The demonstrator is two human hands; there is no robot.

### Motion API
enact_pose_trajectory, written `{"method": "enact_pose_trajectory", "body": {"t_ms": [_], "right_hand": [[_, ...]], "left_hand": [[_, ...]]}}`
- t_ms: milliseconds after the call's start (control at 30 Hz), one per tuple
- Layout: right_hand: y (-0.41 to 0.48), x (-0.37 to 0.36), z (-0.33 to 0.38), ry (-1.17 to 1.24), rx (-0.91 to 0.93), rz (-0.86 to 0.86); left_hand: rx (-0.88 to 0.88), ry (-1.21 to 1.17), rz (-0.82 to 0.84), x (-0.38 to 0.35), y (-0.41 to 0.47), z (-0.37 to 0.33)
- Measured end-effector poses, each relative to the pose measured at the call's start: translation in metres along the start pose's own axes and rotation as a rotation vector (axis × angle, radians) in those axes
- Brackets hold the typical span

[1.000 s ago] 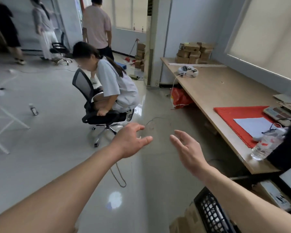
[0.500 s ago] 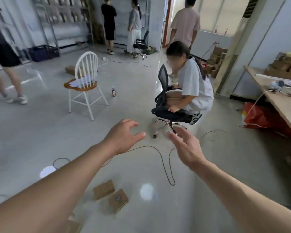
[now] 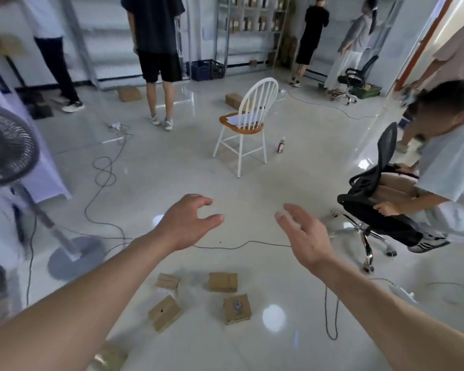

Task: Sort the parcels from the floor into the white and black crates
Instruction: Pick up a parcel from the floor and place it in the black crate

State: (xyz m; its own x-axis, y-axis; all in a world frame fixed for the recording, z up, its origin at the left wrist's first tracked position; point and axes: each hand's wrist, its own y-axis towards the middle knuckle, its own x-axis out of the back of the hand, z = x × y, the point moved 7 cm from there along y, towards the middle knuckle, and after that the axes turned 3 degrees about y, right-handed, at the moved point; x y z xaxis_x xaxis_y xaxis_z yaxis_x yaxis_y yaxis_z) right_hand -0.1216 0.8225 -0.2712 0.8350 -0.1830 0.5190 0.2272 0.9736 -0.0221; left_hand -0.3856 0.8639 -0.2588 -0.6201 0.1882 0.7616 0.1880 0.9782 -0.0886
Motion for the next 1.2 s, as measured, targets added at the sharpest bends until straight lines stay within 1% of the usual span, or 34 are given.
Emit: {"method": "enact_pose_trajectory", "body": {"t_ms": [300,600,767,933,1200], "right_hand": [[0.005,-0.057,0.025,0.009,0.109,0.184],[-0.011,-0.109,0.029,0.028,0.120,0.328],[-0.026,-0.136,0.036,0.024,0.106,0.387],[-0.036,-0.155,0.049,0.002,0.136,0.409],[-0.052,-0.188,0.066,-0.016,0.118,0.388]], "left_hand": [[0.164,-0.010,-0.139,0.024,-0.040,0.044],[0.327,-0.008,-0.225,0.032,-0.091,0.086],[0.371,-0.101,-0.254,0.037,-0.117,0.114],[0.404,-0.124,-0.273,0.046,-0.137,0.137],[0.420,-0.144,-0.250,0.069,-0.154,0.180]]}}
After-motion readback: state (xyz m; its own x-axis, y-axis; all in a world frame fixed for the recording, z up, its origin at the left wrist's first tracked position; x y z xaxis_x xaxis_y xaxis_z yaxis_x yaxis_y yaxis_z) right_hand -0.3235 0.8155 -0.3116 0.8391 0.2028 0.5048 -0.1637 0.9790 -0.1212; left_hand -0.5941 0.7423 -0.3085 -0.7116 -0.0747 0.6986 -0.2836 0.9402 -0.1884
